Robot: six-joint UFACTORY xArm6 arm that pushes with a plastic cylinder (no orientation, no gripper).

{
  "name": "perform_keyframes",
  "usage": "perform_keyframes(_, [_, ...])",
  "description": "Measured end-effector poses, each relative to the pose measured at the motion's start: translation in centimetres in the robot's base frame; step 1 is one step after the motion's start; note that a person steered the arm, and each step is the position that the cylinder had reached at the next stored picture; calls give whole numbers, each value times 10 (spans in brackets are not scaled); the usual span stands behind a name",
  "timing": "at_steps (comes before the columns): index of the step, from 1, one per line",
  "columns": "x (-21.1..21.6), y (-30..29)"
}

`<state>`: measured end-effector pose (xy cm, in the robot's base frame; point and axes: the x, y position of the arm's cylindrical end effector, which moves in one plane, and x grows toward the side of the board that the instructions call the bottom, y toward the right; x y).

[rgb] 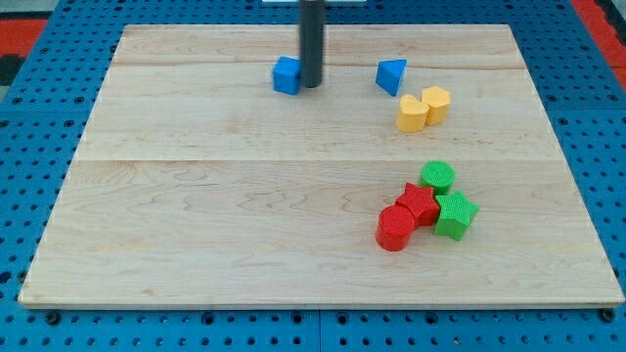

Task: Move the blue cube towards top left side of the board

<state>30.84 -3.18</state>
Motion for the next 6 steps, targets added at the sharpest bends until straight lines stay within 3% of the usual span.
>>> perform_keyframes(2, [-32, -89])
perform_keyframes(4, [-33, -152])
perform_keyframes(5, [-32, -173])
perform_keyframes(6, [-10, -146])
